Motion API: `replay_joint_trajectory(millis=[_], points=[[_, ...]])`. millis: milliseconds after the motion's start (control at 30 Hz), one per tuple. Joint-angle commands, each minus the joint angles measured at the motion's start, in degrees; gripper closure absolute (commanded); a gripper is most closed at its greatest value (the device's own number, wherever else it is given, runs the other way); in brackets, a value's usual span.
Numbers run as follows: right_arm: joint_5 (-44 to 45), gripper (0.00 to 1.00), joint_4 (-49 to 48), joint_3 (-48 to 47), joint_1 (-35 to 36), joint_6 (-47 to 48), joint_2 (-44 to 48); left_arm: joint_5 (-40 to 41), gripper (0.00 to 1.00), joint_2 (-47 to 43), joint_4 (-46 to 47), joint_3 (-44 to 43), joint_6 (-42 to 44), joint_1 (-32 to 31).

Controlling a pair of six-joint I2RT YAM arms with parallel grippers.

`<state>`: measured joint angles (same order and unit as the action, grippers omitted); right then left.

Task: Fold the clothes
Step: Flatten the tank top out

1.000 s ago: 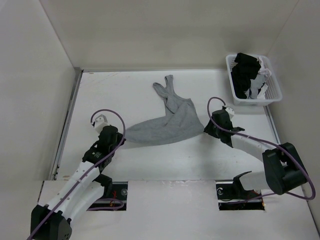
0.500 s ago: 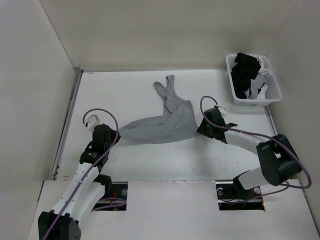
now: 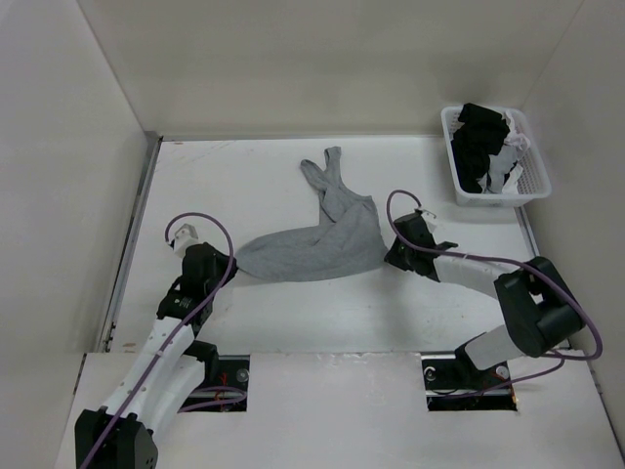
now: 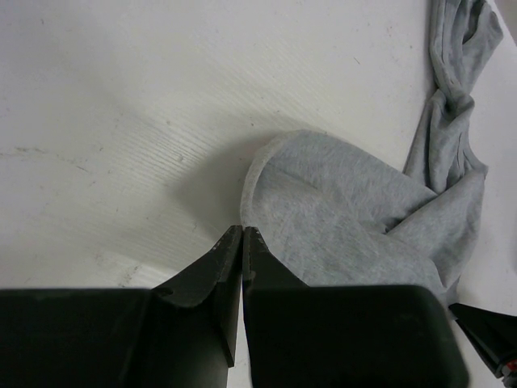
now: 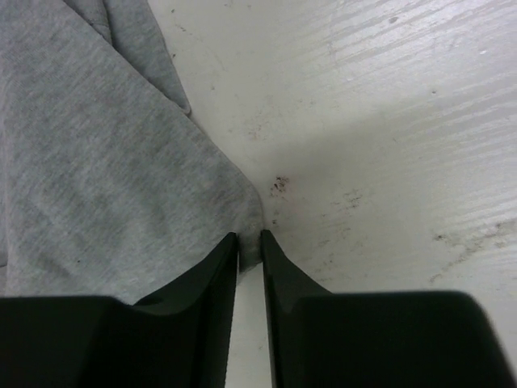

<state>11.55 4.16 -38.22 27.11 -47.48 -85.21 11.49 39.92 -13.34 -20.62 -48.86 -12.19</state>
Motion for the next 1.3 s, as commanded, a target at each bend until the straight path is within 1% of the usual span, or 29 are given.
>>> replay_joint_trajectory(millis=[0,67,100,167,233,367,467,533,600,667,767,833,900,967,1033,1067,1133,1200,1233,1267], points=[[3.38,0.8,-0.56,1.39,1.05,-0.86,3.37,-0.59,0.99,-0.63,2.71,-0.56,-0.53,-0.34],[4.44,0.9,-0.56,1.57,1.49,-0.33,6.53,-0.59,0.99,-0.81,2.71,-1.17,-0.8,-0.34],[5.05,0.94,-0.47,1.74,2.02,-0.15,8.81,-0.5,0.99,-0.98,2.71,-1.87,-1.15,-0.42],[6.72,0.97,0.49,1.39,3.24,1.07,13.72,0.11,1.0,-1.68,2.8,-4.67,-2.2,-0.77],[9.44,0.99,3.9,-0.44,5.09,2.65,20.23,0.73,1.0,-2.39,4.46,-9.41,-3.61,-2.26],[16.03,1.0,15.85,-10.09,10.7,6.34,34.9,7.22,1.0,-3.01,6.75,-21.01,-1.07,-8.93],[22.61,1.0,23.76,-22.03,16.94,10.99,41.69,13.02,1.0,-3.36,8.41,-30.06,3.14,-14.38],[27.18,1.0,26.41,-30.29,21.85,14.68,43.1,16.09,1.0,-3.45,10.26,-35.68,6.57,-16.93],[32.72,1.0,27.39,-40.31,28.96,19.94,42.76,19.08,1.0,-2.75,12.02,-44.37,13.58,-18.53],[39.13,1.0,26.69,-49.54,36.7,26.18,40.75,20.68,1.0,-2.22,13.86,-50.45,17.2,-18.88],[47.05,1.0,21.18,-60.54,47.34,39.0,36.09,19.72,1.0,0.85,14.66,-59.33,20.47,-19.58],[49.17,1.0,14.68,-64.86,51.14,48.32,33.54,19.98,1.0,2.7,14.05,-63.65,22.05,-20.55],[49.36,1.0,8.78,-68.73,51.68,55.89,30.56,20.5,1.0,4.1,13.52,-67.16,23.98,-20.9],[48.66,1.0,5.52,-71.63,52.12,60.3,27.74,21.55,1.0,5.34,14.04,-69.54,26.61,-20.21],[46.99,0.99,3.58,-72.87,51.77,62.68,24.93,22.17,1.0,7.44,14.13,-70.69,28.72,-19.5],[45.94,0.99,3.31,-73.05,49.59,62.95,23.79,22.7,1.0,8.41,13.87,-69.74,29.26,-20.02],[42.96,0.99,4.09,-72.36,43.1,61.21,21.67,23.49,1.0,9.12,14.66,-63.7,28.39,-21.25],[37.44,0.99,7.42,-70.69,35.02,55.52,19.3,24.37,1.0,9.73,16.76,-55.18,26.03,-21.35],[33.23,0.99,10.4,-69.98,30.63,51.04,17.9,24.72,1.0,10.43,17.73,-51.22,24.44,-20.39],[29.18,0.99,12.78,-69.54,27.02,47.35,16.49,24.46,1.0,11.4,18.17,-49.1,23.47,-19.16]])
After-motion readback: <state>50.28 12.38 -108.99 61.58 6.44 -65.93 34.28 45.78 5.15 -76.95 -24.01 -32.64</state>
